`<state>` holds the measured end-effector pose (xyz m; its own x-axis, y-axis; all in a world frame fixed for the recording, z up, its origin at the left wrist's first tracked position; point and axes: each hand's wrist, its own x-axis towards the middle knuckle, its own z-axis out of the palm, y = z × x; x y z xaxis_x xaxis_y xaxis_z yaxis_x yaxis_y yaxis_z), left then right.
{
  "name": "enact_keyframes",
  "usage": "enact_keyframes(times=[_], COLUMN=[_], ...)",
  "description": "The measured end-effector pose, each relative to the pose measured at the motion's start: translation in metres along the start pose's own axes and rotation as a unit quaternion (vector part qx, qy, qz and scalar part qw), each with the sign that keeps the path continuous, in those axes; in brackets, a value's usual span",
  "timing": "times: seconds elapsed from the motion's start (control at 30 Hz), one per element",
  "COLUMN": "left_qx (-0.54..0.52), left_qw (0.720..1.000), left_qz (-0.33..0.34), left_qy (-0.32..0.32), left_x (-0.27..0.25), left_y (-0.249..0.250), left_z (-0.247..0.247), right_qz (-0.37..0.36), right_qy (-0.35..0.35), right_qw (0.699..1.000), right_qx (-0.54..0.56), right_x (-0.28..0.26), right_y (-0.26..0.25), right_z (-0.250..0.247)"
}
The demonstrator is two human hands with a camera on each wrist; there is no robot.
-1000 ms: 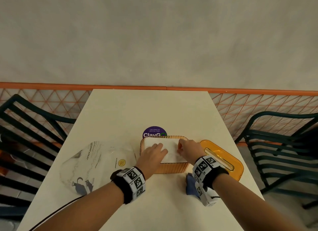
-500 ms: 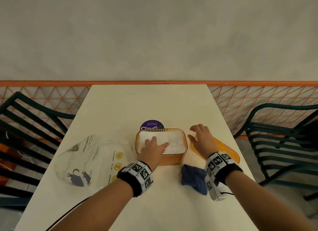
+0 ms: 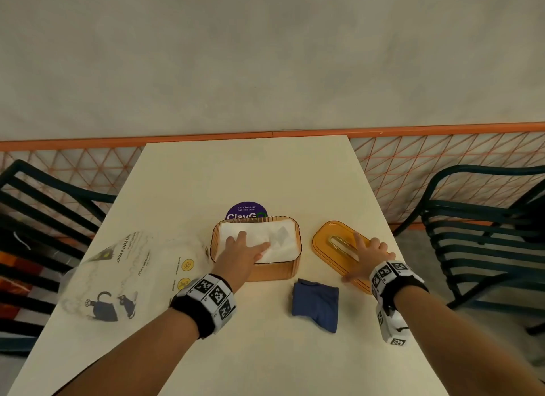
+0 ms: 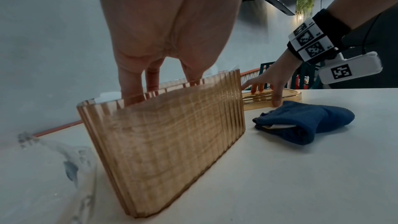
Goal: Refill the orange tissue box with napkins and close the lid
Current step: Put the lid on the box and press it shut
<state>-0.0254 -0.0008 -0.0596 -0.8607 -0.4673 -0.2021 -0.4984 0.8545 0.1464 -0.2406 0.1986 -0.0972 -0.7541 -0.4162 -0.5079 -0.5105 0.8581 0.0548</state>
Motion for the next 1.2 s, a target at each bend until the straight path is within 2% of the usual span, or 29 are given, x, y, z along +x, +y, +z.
enact_keyframes(times=[0.17, 0.27, 0.4, 0.5, 0.7, 0.8, 1.0, 1.07, 1.2], left_qx=[0.003, 0.003, 0.016, -0.003, -0.031, -0.043, -0.127, -0.176, -0.343], left_qw=[1.0, 1.0, 0.999, 0.998, 0.992, 0.99, 0.987, 0.976, 0.925], left_qz=[-0.003, -0.001, 0.006, 0.02, 0.049, 0.042, -0.026, -0.06, -0.075], left_qy=[0.001, 0.009, 0.033, 0.061, 0.108, 0.131, 0.091, 0.115, 0.149], left_x=[-0.001, -0.001, -0.004, -0.004, -0.016, -0.025, -0.033, -0.033, -0.035], left_y=[0.0, 0.0, -0.001, -0.006, -0.023, -0.034, -0.06, -0.066, -0.076], left_z=[0.0, 0.001, 0.004, 0.009, 0.008, 0.008, 0.013, 0.014, 0.019], right_qz=[-0.033, -0.127, -0.275, -0.329, -0.327, -0.322, -0.331, -0.334, -0.326], right_qy=[0.044, 0.102, 0.129, 0.119, 0.093, 0.086, 0.07, 0.069, 0.073], right_qw=[0.989, 0.968, 0.941, 0.934, 0.94, 0.943, 0.941, 0.939, 0.94], right_qx=[0.135, 0.188, 0.15, 0.08, 0.022, 0.004, -0.021, -0.033, -0.065], right_x=[-0.01, -0.025, -0.043, -0.049, -0.05, -0.05, -0.053, -0.053, -0.052], right_y=[-0.009, -0.026, -0.066, -0.096, -0.124, -0.131, -0.147, -0.152, -0.158], right_z=[-0.022, -0.053, -0.076, -0.076, -0.07, -0.071, -0.074, -0.072, -0.069])
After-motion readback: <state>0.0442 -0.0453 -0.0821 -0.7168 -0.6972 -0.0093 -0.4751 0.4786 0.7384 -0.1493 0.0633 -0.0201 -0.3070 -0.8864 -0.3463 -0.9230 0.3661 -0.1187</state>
